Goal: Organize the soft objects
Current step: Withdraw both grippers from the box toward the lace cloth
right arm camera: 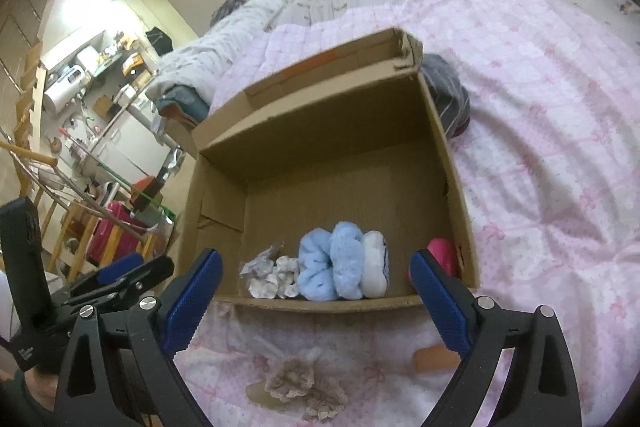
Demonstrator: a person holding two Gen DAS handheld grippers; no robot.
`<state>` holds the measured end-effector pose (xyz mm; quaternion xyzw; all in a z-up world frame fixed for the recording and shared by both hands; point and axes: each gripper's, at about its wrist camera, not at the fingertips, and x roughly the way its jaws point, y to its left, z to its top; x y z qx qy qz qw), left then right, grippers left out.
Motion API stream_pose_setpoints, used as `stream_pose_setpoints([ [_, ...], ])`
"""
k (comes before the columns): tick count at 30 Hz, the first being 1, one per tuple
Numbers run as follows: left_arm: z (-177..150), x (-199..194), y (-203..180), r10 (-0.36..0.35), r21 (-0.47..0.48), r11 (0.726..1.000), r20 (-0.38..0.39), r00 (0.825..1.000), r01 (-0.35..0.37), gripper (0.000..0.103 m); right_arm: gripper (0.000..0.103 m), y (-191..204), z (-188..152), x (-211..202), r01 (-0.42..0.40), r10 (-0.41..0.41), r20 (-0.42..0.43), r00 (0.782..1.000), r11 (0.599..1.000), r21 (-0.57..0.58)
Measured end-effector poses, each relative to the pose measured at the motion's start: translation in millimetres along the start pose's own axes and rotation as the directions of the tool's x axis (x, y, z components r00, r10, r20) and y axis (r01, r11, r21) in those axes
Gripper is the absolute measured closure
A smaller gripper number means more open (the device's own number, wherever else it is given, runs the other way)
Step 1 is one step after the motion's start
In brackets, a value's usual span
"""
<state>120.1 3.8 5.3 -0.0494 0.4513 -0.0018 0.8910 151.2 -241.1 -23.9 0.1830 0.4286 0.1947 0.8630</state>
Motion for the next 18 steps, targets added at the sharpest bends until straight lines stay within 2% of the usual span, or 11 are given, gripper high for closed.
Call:
stream_pose_setpoints([
  [4, -16, -6, 10, -0.008, -0.036, 0.999, -0.038, 0.999, 0.006, 0.026, 0.002, -3, -14, -13, 0.003, -0.003, 0.001, 1.000, 0.999, 0.044],
  [6, -27, -2, 11, -0.061, -0.062, 0.997, -0.098, 0.993, 0.055, 0.026, 0.002, -3, -21, -18, 0.007, -0.007, -0.002, 1.000, 0.998, 0.058],
  [9, -48, 16, 12, -0.122, -0.108, 0.989, -0.231, 0.965, 0.099, 0.026, 0.002, -3, -31, -23, 0.007, -0.006, -0.013, 1.000, 0.996, 0.083],
  [12, -66, 30, 7, -0.128, -0.113, 0.989, -0.311, 0.942, 0.097, 0.026, 0.002, -6, -45, -24, -0.004, 0.010, -0.043, 0.999, 0.990, 0.138],
  [14, -75, 37, 2, -0.123, -0.102, 0.990, -0.335, 0.934, 0.094, 0.028, 0.002, -7, -53, -22, -0.001, 0.012, -0.067, 0.998, 0.987, 0.159],
  [16, -86, 51, -7, -0.124, -0.083, 0.992, -0.390, 0.913, 0.099, 0.040, 0.002, -6, -58, -21, 0.007, 0.007, -0.083, 0.997, 0.987, 0.160],
  [17, -91, 58, -10, -0.136, -0.086, 0.990, -0.417, 0.899, 0.110, 0.054, 0.002, -5, -59, -21, 0.010, 0.003, -0.084, 0.996, 0.987, 0.158],
  [18, -97, 67, -12, -0.159, -0.108, 0.987, -0.455, 0.876, 0.123, 0.058, 0.002, -4, -59, -21, 0.011, 0.002, -0.084, 0.996, 0.988, 0.157],
])
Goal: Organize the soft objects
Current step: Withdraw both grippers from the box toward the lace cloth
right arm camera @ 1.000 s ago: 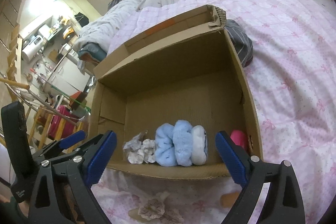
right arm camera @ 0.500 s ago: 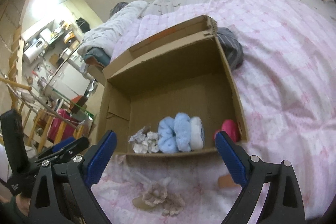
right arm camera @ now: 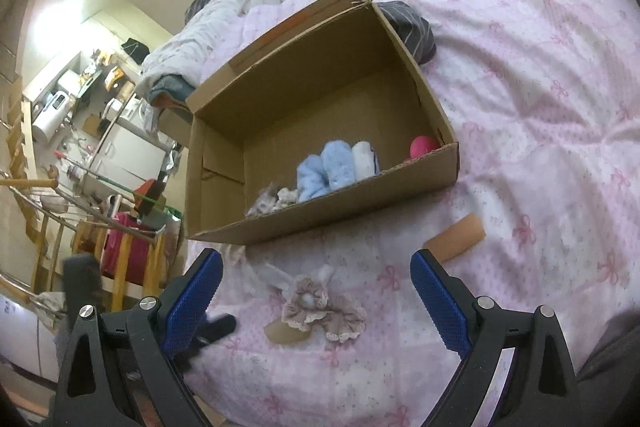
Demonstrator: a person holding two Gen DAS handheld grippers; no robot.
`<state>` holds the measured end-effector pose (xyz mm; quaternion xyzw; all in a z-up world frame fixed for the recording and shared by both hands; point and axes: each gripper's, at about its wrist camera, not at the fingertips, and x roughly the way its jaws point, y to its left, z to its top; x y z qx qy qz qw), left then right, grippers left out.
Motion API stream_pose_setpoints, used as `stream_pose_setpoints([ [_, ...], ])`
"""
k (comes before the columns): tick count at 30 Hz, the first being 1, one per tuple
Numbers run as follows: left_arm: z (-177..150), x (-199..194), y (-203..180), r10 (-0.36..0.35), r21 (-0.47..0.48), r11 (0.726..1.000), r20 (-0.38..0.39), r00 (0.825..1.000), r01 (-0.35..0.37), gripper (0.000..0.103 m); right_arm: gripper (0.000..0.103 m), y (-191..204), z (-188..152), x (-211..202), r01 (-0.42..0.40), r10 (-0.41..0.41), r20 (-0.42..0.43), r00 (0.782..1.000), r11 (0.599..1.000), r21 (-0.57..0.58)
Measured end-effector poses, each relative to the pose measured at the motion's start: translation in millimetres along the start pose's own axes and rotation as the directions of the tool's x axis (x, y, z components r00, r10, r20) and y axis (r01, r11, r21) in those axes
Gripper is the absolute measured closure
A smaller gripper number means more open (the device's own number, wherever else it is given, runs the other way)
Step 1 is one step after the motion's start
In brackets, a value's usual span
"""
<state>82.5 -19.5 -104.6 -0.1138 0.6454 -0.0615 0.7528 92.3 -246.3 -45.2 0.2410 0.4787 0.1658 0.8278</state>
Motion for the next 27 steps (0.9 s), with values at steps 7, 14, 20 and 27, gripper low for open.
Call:
stream_pose_setpoints([
  [7, 7, 32, -5, -0.048, -0.055, 0.998, -0.086, 0.995, 0.043, 0.058, 0.002, -2, 0, -2, -0.008, 0.007, 0.008, 1.000, 1.000, 0.015],
  [14, 10, 45, -25, 0.035, 0.038, 0.999, -0.064, 0.997, -0.033, 0.092, 0.002, -6, 2, 3, -0.009, 0.009, -0.005, 1.000, 0.999, 0.036],
  [20, 5, 13, -22, 0.027, 0.030, 0.999, -0.029, 0.999, -0.027, 0.097, 0.002, -7, 2, 5, -0.011, 0.012, -0.015, 1.000, 0.999, 0.042],
  [27, 7, -48, -11, 0.033, 0.027, 0.999, 0.082, 0.996, -0.035, 0.097, 0.002, -4, -4, 28, 0.023, -0.021, -0.123, 0.992, 1.000, 0.017],
])
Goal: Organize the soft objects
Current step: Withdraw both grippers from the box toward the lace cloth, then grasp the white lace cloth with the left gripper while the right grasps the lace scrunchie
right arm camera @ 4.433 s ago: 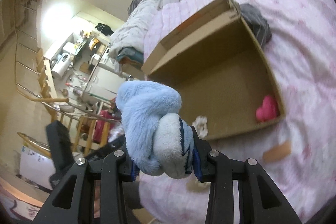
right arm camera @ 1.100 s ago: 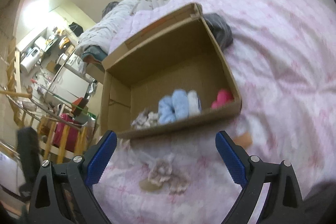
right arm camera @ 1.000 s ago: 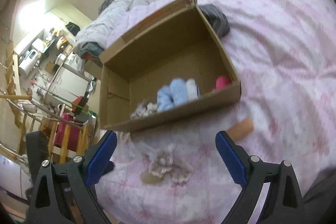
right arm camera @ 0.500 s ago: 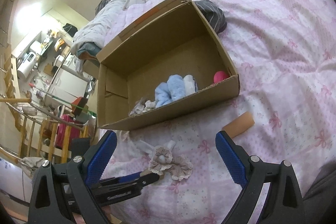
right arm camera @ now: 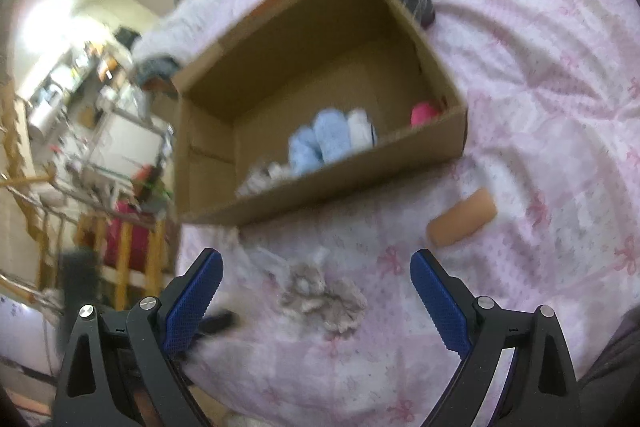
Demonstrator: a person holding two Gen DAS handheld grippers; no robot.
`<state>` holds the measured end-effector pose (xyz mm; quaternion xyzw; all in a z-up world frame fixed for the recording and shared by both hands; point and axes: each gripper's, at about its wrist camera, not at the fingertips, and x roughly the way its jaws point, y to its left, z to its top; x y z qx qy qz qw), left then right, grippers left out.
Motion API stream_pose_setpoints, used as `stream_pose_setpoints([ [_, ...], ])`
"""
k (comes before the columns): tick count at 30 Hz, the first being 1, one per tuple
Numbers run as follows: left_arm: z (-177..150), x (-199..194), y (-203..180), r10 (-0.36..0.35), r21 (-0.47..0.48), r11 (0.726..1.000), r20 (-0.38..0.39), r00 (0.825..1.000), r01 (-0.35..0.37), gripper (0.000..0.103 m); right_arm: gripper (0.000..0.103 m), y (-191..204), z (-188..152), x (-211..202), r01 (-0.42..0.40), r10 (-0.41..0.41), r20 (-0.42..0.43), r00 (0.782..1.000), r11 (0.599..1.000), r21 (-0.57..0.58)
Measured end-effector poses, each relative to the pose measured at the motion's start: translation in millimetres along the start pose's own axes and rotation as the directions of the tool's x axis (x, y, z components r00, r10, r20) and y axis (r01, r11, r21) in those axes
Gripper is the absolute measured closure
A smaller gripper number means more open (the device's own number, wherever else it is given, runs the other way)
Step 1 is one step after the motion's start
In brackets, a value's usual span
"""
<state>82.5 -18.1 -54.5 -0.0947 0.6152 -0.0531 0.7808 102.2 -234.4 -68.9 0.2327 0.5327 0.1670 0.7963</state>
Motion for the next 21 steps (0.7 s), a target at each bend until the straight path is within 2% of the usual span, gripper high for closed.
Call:
stream_pose_setpoints([
  [2, 3, -12, 6, -0.002, -0.001, 1.000, 0.025, 1.000, 0.002, 0.097, 0.002, 5, -4, 10, 0.051, -0.052, -0.033, 0.998, 0.998, -0.036],
  [5, 10, -22, 20, -0.001, -0.017, 1.000, 0.044, 0.999, 0.002, 0.097, 0.002, 20, -11, 26, 0.129, -0.140, -0.068, 0.988, 0.980, -0.150],
  [7, 11, -21, 24, 0.037, -0.018, 0.999, 0.072, 0.997, -0.036, 0.097, 0.002, 31, -20, 41, 0.158, -0.189, -0.112, 0.976, 0.958, -0.238],
  [11, 7, -15, 38, 0.060, -0.052, 0.997, 0.072, 0.996, -0.057, 0.097, 0.002, 49, -38, 66, 0.169, -0.250, -0.183, 0.951, 0.914, -0.370],
  [14, 7, -11, 38, 0.097, -0.069, 0.993, 0.091, 0.991, -0.091, 0.097, 0.002, 55, -44, 80, 0.223, -0.329, -0.171, 0.929, 0.864, -0.451],
  [16, 8, -10, 39, 0.090, -0.073, 0.994, 0.087, 0.992, -0.084, 0.097, 0.002, 55, -45, 89, 0.258, -0.369, -0.160, 0.916, 0.844, -0.471],
  [20, 7, -10, 38, 0.097, -0.072, 0.993, 0.089, 0.991, -0.091, 0.097, 0.003, 52, -44, 99, 0.268, -0.384, -0.170, 0.907, 0.841, -0.469],
  [21, 8, -10, 39, 0.097, -0.074, 0.993, 0.090, 0.991, -0.091, 0.097, 0.012, 52, -44, 99, 0.260, -0.374, -0.170, 0.912, 0.845, -0.467],
])
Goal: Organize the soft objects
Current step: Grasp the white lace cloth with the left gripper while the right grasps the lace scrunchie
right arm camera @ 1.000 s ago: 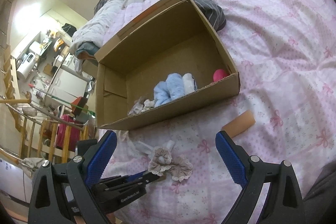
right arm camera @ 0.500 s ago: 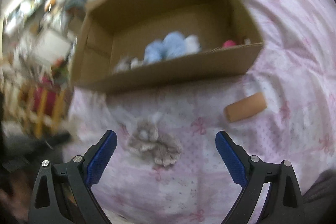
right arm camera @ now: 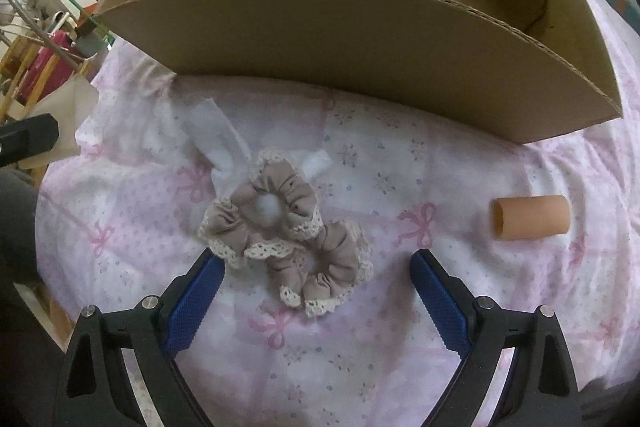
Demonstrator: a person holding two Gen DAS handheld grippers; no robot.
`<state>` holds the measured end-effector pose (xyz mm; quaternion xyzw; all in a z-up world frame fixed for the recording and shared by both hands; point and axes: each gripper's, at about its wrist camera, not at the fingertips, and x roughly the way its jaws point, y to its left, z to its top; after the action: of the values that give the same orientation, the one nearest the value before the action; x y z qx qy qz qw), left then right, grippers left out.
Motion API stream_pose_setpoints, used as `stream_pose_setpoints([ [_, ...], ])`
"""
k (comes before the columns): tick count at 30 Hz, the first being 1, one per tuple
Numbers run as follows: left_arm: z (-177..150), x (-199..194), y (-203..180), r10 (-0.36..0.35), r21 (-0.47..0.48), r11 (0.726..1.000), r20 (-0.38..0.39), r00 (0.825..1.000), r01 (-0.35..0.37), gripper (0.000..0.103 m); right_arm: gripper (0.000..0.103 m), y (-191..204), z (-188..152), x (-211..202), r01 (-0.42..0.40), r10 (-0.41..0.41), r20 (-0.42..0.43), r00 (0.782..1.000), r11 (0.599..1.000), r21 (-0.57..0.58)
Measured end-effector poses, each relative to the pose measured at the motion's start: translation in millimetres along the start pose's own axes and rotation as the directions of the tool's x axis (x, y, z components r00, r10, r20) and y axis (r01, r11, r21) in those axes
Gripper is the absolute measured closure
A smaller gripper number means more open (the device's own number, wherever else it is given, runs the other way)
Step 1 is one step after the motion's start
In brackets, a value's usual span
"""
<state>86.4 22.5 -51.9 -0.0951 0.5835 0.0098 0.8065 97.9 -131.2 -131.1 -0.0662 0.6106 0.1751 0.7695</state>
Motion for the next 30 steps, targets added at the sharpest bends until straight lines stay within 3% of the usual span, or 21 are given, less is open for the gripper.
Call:
stream_pose_setpoints([
  [1, -1, 0, 0, 0.001, -0.001, 1.000, 0.001, 1.000, -0.001, 0.097, 0.020, 0, 1, -1, -0.012, 0.012, 0.008, 1.000, 1.000, -0.003],
  [3, 0, 1, 0, 0.005, -0.002, 1.000, 0.001, 1.000, -0.005, 0.097, 0.060, 1, 4, -1, -0.028, 0.028, 0.012, 1.000, 1.000, -0.006],
  [9, -1, 2, 1, 0.027, 0.003, 1.000, 0.010, 1.000, -0.027, 0.097, 0.089, -3, 5, -7, -0.085, 0.085, 0.011, 0.996, 0.996, 0.005],
  [15, -2, 1, 2, 0.049, 0.012, 0.999, 0.024, 0.999, -0.049, 0.097, 0.093, -7, -9, -37, -0.182, 0.180, 0.055, 0.982, 0.983, 0.029],
  [21, -3, 3, 1, 0.076, 0.015, 0.997, 0.023, 0.997, -0.077, 0.097, 0.093, -12, -21, -70, -0.257, 0.241, 0.168, 0.956, 0.963, 0.078],
  [30, -6, -1, -2, 0.101, 0.036, 0.994, 0.050, 0.994, -0.103, 0.097, 0.093, -21, -25, -78, -0.268, 0.242, 0.209, 0.948, 0.957, 0.108],
])
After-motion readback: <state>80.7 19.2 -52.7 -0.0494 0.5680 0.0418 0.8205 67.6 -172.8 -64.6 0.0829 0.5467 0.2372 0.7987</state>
